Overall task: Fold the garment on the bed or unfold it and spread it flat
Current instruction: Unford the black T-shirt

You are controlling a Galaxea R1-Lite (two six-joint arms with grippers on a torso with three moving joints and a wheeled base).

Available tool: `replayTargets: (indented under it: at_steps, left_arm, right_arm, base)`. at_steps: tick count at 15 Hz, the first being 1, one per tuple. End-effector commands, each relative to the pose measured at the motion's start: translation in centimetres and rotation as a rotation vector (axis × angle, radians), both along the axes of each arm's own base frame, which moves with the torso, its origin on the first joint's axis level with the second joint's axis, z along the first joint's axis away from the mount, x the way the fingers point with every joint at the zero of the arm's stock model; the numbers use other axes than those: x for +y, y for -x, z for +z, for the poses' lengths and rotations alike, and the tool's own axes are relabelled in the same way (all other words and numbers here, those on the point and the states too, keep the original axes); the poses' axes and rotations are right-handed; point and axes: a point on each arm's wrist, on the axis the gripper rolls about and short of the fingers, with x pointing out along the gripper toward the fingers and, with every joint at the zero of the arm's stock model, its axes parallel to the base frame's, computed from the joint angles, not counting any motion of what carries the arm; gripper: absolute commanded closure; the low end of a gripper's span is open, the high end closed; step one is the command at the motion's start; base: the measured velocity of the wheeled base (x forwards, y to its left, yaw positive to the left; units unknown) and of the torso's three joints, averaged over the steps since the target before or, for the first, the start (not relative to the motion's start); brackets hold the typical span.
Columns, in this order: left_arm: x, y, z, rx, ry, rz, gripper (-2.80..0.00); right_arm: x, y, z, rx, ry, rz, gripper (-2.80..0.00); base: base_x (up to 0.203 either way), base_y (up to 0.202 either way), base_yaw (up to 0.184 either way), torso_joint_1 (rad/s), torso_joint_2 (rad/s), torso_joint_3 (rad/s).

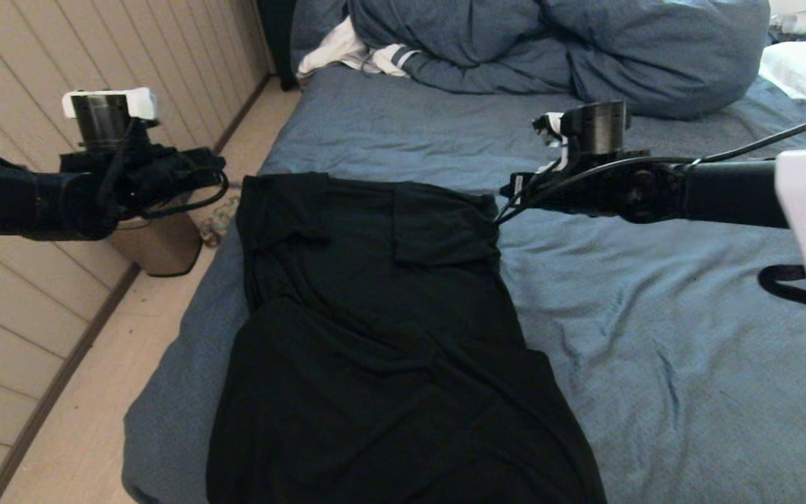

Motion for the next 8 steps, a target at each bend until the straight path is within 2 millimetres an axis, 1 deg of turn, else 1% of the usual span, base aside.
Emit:
replayTargets:
  at_steps: [1, 2, 3, 5, 6, 7, 8]
  left_arm:
    - [0.5, 6.1, 2.7, 0.019, 0.006, -0.039, 0.0]
    - [0.6, 8.4, 2.0, 0.089, 0.008, -0.074, 0.0]
    - [0.7, 10.5, 0.4, 0.176, 0.012, -0.108, 0.0]
    - [0.6, 14.2, -2.9, 0.325, 0.023, -0.159, 0.0]
    - [0.2, 15.9, -4.4, 0.388, 0.027, -0.191, 0.0]
    - [-0.6, 17.4, -5.5, 0.432, 0.03, -0.239, 0.0]
    - [-1.7, 18.5, -5.9, 0.451, 0.035, -0.288, 0.0]
  right_arm:
    - [-0.9, 3.9, 2.9, 0.066, -0.004, 0.001, 0.0]
    - [-1.1, 5.6, 2.4, 0.163, 0.015, 0.005, 0.0]
    - [-1.3, 7.3, 1.5, 0.259, 0.032, 0.017, 0.0]
    - [-1.4, 10.5, 0.2, 0.378, 0.048, 0.062, 0.0]
    - [-1.0, 11.9, -0.6, 0.426, 0.059, 0.091, 0.0]
    - [-0.5, 13.2, -1.4, 0.468, 0.073, 0.123, 0.0]
    - [0.1, 14.4, -1.9, 0.491, 0.086, 0.156, 0.0]
  base:
    - [0.0, 0.0, 0.0, 0.0, 0.0, 0.0]
    - [0.0, 0.0, 0.0, 0.0, 0.0, 0.0]
    - [0.0, 0.0, 0.0, 0.0, 0.0, 0.0]
    - [0.0, 0.0, 0.0, 0.0, 0.0, 0.0]
    - [0.0, 0.0, 0.0, 0.0, 0.0, 0.0]
    - [0.0, 0.0, 0.0, 0.0, 0.0, 0.0]
    - [0.0, 0.0, 0.0, 0.0, 0.0, 0.0]
